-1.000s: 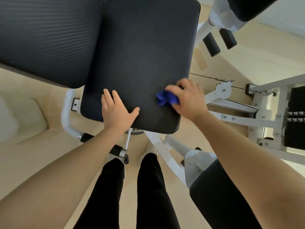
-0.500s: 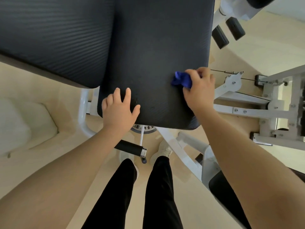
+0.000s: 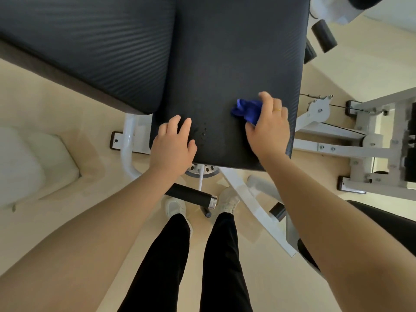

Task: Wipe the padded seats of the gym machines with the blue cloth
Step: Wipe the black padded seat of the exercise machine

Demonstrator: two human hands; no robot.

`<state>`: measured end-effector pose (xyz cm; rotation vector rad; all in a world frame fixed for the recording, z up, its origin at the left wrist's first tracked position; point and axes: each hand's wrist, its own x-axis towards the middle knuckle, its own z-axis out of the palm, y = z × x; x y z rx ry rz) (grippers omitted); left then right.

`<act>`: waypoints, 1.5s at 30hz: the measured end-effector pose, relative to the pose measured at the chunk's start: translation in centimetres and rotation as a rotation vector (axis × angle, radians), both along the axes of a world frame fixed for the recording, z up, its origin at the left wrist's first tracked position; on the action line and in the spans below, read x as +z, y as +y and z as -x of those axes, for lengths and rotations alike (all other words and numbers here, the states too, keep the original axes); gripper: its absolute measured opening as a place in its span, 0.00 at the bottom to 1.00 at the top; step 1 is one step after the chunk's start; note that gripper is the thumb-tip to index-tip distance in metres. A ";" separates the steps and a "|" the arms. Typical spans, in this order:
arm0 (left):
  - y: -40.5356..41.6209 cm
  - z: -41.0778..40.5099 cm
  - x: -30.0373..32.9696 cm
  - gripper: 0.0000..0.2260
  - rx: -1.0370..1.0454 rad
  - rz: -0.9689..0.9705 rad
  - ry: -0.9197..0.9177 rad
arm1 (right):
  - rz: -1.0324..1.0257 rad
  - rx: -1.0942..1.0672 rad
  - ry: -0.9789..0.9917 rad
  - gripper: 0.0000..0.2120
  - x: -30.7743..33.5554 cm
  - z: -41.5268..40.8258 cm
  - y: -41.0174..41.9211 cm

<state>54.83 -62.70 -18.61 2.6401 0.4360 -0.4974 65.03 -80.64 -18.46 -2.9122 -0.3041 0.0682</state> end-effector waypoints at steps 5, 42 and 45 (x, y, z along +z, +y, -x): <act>-0.1 0.7 -0.2 0.25 0.026 0.060 -0.013 | 0.037 0.396 0.121 0.23 -0.1 5.1 3.2; 1.9 -0.4 -2.5 0.54 0.672 0.379 0.291 | -0.152 0.270 0.212 0.22 -1.5 -0.4 10.3; 2.1 -0.5 -2.0 0.53 0.625 0.357 0.287 | -0.115 0.332 0.272 0.25 -1.2 2.2 11.5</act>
